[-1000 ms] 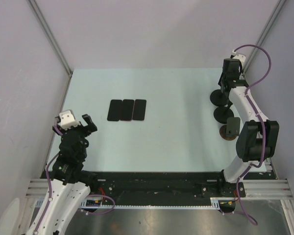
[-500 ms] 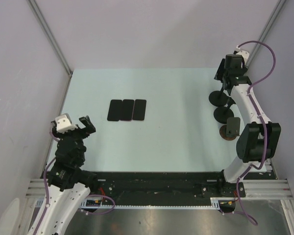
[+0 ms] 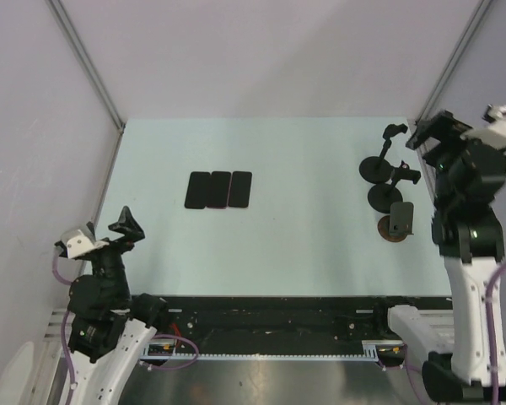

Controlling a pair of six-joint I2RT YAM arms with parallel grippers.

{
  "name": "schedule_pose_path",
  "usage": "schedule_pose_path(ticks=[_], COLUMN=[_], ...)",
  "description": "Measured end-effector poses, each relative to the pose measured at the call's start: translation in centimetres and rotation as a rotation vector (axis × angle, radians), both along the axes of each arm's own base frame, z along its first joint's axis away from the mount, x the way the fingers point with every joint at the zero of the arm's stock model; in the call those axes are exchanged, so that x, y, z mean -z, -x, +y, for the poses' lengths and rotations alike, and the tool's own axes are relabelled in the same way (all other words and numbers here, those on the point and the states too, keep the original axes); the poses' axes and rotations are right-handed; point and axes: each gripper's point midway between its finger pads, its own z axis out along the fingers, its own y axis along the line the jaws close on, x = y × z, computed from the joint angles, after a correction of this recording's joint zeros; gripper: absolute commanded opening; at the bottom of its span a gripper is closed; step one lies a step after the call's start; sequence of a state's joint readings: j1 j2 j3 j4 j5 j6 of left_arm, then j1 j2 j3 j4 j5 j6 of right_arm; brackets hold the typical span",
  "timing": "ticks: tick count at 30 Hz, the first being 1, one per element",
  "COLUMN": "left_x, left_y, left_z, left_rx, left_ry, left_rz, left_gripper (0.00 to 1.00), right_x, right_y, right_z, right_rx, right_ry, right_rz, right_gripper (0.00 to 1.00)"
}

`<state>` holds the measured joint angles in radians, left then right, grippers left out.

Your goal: Remove the phone from the phone stand

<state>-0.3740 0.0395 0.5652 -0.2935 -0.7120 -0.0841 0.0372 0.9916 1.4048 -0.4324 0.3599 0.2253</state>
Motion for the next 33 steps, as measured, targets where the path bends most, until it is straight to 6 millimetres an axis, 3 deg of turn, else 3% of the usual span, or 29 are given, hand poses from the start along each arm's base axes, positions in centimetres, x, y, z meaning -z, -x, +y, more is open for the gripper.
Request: schedule_pose_path(ticks=[3,8,15,19,25,33], left_x=[-1.5,-3.6,-6.8,-6.5,-5.3,-3.9], left_y=[1.2,2.5,4.5,4.5,4.0,2.5], left_z=[0.6,1.4,2.3,2.2,1.5,0.0], left_rx=[-0.01,-0.03,-0.04,-0.034,0.004,0.062], left_ry=[-0.013,-0.039,-0.037,-0.04,-0.025,-0.018], left_rz=[-0.045,-0.08,-0.151,-0.138,-0.1,-0.037], left_gripper=[1.0,1.0,1.0,1.0,1.0,1.0], right_x=[-1.8,-1.4,2.5,4.2,7.2,8.1], right_y=[5.3,11.9,16.4,17.8,17.9,18.8], right_z=[-0.2,-0.4,-0.7,-0.6,-0.3,-0.7], right_rx=[0.0,0.001,0.001,-0.013,-0.039,-0.03], right_ry=[-0.007,-0.01,0.003,0.006,0.005,0.017], right_rz=[-0.11,-0.197,-0.17,-0.161,-0.107,-0.104], right_gripper=[1.0,1.0,1.0,1.0,1.0,1.0])
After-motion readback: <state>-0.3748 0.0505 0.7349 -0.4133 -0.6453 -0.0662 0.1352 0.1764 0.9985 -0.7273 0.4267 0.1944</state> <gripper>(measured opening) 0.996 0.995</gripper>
